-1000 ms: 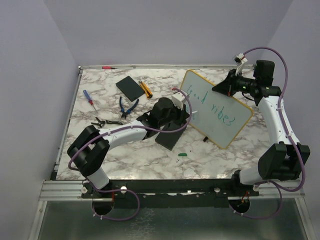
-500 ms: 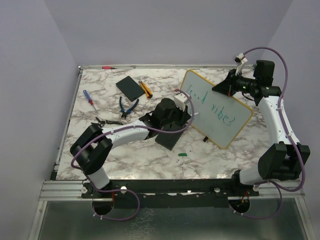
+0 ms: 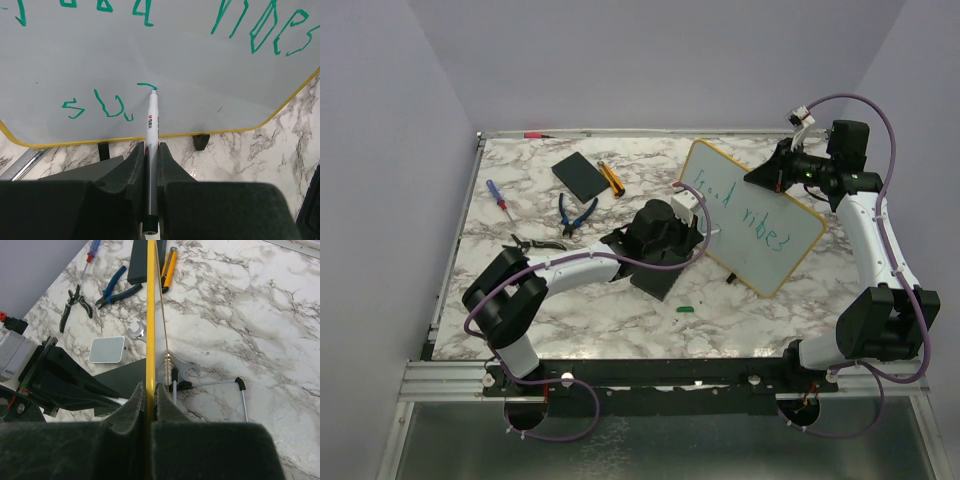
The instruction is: Write a sentence on the whiteboard
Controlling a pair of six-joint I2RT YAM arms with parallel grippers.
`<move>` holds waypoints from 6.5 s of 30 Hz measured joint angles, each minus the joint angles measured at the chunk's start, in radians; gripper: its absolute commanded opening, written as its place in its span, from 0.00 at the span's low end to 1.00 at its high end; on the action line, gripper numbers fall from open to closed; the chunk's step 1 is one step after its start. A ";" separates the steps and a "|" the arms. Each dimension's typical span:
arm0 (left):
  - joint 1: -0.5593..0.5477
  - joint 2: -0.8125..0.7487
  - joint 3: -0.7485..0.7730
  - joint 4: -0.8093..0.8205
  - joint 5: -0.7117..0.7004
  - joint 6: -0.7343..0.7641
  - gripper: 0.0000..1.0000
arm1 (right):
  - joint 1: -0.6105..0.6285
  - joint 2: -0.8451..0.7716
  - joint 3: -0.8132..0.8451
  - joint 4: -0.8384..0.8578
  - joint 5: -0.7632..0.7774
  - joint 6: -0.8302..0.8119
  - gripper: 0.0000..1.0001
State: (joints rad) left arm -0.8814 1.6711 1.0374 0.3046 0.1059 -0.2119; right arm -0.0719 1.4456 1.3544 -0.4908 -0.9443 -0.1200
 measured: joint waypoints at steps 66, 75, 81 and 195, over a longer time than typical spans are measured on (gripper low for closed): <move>-0.007 0.033 0.018 -0.060 0.008 -0.011 0.00 | 0.000 0.000 0.000 0.001 0.001 0.000 0.01; -0.014 0.038 0.018 -0.053 0.018 -0.004 0.00 | 0.000 0.000 0.000 0.001 0.001 0.000 0.01; -0.016 0.038 0.017 -0.053 0.018 -0.003 0.00 | 0.000 0.000 0.000 0.001 0.001 0.000 0.01; -0.050 -0.032 0.006 -0.045 -0.027 0.004 0.00 | 0.000 0.000 -0.002 0.004 0.000 0.000 0.01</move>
State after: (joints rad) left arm -0.9318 1.6386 1.0431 0.2596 0.0784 -0.2081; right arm -0.0719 1.4456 1.3525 -0.4870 -0.9443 -0.1200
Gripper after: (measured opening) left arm 0.115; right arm 0.027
